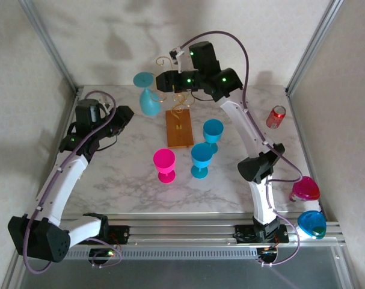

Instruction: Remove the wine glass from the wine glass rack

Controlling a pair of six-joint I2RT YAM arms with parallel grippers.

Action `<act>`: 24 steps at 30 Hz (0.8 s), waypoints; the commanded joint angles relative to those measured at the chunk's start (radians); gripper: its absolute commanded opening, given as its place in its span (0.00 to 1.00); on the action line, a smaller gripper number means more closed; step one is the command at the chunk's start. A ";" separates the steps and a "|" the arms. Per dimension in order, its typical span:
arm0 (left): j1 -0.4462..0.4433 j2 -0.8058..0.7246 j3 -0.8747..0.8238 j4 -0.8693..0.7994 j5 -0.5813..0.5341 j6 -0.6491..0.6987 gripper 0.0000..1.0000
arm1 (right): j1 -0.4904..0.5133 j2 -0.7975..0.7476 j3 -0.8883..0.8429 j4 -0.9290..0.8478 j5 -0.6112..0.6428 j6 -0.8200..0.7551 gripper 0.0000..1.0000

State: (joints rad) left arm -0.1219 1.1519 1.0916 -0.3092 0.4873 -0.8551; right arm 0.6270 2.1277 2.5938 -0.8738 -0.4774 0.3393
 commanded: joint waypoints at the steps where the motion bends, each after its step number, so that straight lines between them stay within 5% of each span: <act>1: 0.014 0.003 0.033 0.043 -0.009 0.024 0.30 | -0.017 0.049 0.054 0.077 -0.045 0.068 0.50; 24: 0.035 -0.040 -0.036 0.079 -0.009 -0.004 0.30 | -0.027 0.177 0.129 0.198 -0.024 0.156 0.43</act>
State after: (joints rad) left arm -0.1001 1.1301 1.0710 -0.2573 0.4774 -0.8593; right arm 0.6044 2.2749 2.6911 -0.7132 -0.4984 0.4759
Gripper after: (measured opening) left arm 0.302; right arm 0.436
